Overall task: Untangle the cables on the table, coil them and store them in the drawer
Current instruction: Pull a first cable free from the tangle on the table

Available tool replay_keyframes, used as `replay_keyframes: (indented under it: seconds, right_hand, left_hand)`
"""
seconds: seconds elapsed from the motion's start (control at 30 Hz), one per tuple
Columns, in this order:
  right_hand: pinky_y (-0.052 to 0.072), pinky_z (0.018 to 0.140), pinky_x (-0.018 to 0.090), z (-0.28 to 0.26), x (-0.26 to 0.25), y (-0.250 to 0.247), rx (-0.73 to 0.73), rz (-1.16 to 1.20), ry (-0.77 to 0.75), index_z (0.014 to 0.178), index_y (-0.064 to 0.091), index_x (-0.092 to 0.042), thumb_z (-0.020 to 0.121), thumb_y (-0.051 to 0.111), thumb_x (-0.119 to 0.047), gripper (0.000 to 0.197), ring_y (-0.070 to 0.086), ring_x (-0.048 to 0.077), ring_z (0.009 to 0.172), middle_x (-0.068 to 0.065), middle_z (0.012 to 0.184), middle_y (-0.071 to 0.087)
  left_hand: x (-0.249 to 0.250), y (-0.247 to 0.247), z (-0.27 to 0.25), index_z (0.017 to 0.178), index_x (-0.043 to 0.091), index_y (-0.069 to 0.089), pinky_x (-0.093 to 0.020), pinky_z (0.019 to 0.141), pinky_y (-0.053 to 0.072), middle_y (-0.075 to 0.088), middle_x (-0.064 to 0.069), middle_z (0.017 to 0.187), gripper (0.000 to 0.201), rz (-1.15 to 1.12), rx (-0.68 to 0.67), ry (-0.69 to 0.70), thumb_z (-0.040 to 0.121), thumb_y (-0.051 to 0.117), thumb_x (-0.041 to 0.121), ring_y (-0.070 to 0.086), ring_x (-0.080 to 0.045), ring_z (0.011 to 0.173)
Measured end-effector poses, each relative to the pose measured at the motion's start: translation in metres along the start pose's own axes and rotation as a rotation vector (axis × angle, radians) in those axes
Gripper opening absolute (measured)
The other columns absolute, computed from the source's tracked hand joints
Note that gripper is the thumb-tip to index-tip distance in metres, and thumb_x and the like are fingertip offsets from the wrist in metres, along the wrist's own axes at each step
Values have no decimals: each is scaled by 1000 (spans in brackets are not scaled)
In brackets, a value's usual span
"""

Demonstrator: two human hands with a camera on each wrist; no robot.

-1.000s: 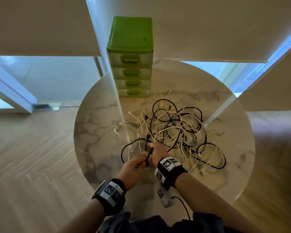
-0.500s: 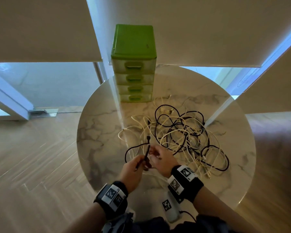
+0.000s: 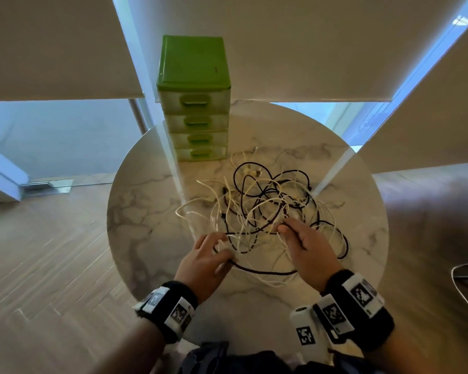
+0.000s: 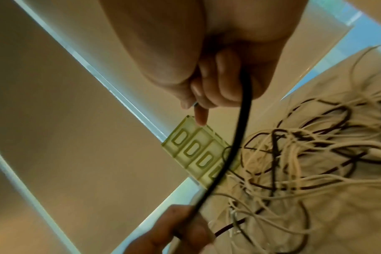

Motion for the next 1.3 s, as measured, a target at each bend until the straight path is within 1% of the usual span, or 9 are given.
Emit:
replay_keyframes:
  seconds: [0.3, 0.4, 0.5, 0.57, 0.7, 0.8, 0.9, 1.17, 1.3]
  right_hand:
    - [51, 69, 31, -22, 29, 41, -272, -26, 229, 86, 62, -20, 66, 59, -70, 54, 64, 12, 74, -2, 80, 69]
    - [49, 75, 22, -35, 34, 50, -402, 42, 272, 105, 54, -28, 62, 76, -54, 55, 63, 6, 88, -10, 97, 65]
    - [53, 80, 26, -49, 33, 55, -568, -13, 174, 114, 51, -22, 76, 70, -24, 43, 67, 11, 85, -3, 94, 66]
    - [52, 71, 19, -52, 33, 42, -554, -50, 158, 114, 56, -18, 81, 60, -18, 33, 64, 1, 70, -6, 81, 65]
    - [33, 50, 11, -63, 42, -29, -480, -177, 101, 98, 67, -18, 88, 52, -17, 18, 50, 0, 51, -14, 55, 52]
    - [37, 53, 16, -81, 44, -63, -501, -228, 79, 89, 65, -34, 93, 44, -18, 26, 51, 4, 53, -8, 60, 57]
    - [40, 55, 15, -93, 40, -73, -498, -265, 43, 89, 60, -34, 96, 42, -20, 24, 53, -1, 60, -7, 64, 56]
    - [34, 54, 11, -79, 42, -60, -380, -226, -33, 90, 58, -17, 94, 41, -11, 19, 46, -7, 56, -14, 62, 40]
    - [33, 49, 11, -59, 51, -63, -207, -71, 30, 90, 59, -13, 95, 42, -11, 18, 45, -2, 48, -13, 60, 43]
  left_hand:
    - [46, 35, 9, 105, 15, 60, -21, 84, 48, 52, 12, 97, 18, -387, -100, -141, 89, 55, 8, 54, -6, 89]
    - [50, 49, 10, 105, 25, 53, -32, 87, 50, 50, 6, 107, 32, -372, -140, -171, 82, 60, 4, 54, -14, 97]
    - [64, 55, 7, 101, 46, 51, -41, 97, 47, 50, 5, 118, 21, -266, -92, -149, 87, 53, 31, 52, -24, 113]
    - [42, 57, -1, 114, 36, 48, -35, 101, 43, 46, -1, 130, 31, -261, -18, -193, 84, 54, 42, 48, -19, 120]
    - [3, 72, -9, 130, 19, 50, -39, 105, 37, 46, -8, 136, 44, -58, -159, -311, 88, 63, 21, 40, -29, 127]
    - [-6, 82, -4, 135, 22, 50, -49, 97, 47, 51, -10, 134, 43, 123, -240, -237, 92, 58, 21, 45, -36, 125]
    - [-10, 93, 7, 141, 32, 40, -46, 109, 35, 31, 2, 150, 42, 255, -367, -354, 99, 38, 35, 20, -25, 142]
    - [70, 82, 9, 122, 5, 52, -35, 93, 47, 43, -16, 128, 42, 10, 72, -306, 82, 65, 13, 49, -31, 112]
    - [90, 87, 5, 117, 3, 56, -41, 88, 53, 53, -16, 118, 39, -53, 73, -192, 89, 42, 27, 57, -30, 102]
Point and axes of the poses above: each hand's wrist, its own z-axis towards the middle knuckle, its own y-axis out of the palm, x = y × z, the point moved 9 cm from there along z, towards the middle knuckle
